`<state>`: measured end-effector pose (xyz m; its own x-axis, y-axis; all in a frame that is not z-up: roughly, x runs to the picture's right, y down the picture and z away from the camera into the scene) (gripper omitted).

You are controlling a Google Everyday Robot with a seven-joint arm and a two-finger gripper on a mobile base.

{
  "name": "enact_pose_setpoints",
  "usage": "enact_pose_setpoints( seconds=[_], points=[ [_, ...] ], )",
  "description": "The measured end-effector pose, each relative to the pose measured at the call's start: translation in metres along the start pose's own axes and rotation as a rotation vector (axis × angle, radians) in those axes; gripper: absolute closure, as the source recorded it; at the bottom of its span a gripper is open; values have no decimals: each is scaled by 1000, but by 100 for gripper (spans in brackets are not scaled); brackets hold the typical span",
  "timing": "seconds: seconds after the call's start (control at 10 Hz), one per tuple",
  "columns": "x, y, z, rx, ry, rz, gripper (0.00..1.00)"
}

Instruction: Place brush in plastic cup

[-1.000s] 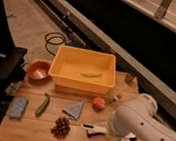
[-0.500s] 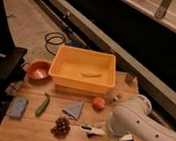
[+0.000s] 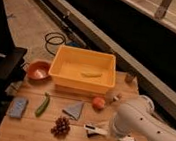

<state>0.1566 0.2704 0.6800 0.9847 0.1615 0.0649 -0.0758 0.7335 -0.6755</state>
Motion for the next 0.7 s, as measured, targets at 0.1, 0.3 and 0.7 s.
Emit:
enact_pose_setpoints(
  seconds=[0.1,0.3,0.7],
  points=[
    [0,-2,5,-11,-6,6,48],
    [4,-2,8,-22,-10,18,31],
    [7,-3,7,-24,-14,29,20]
  ],
)
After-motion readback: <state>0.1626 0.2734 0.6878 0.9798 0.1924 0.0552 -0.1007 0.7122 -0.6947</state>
